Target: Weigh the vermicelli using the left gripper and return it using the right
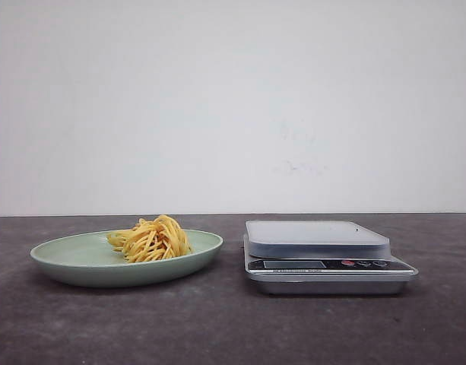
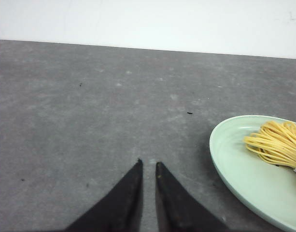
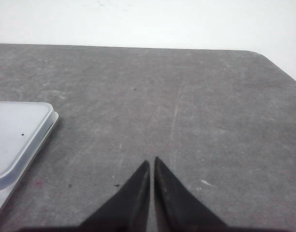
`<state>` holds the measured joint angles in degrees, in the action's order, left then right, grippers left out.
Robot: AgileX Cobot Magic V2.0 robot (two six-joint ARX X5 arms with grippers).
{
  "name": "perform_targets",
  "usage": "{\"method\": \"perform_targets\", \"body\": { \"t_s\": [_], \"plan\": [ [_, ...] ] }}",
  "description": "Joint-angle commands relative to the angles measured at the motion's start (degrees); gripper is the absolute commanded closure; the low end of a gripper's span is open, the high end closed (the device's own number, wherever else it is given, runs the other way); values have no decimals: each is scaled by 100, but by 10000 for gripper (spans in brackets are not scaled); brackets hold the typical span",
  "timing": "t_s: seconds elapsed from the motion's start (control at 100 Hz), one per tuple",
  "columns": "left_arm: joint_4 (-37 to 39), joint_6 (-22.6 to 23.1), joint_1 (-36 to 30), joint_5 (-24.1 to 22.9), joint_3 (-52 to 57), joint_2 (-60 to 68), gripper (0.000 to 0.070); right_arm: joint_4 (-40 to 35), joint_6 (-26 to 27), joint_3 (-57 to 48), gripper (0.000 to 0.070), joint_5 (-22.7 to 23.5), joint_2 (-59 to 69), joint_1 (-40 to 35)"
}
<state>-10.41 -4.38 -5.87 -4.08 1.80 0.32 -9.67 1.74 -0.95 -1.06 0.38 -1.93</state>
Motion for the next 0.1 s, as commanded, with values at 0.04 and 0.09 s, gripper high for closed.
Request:
{"method": "perform_targets", "body": {
  "t_s": [0.04,0.09],
  "plan": [
    [-33,46,-4,11,-101,-4,688,68,-31,24,694,-4,-15,-9],
    [-33,46,-4,11,-101,-4,688,68,-31,24,694,-2,-15,-9]
  ]
}}
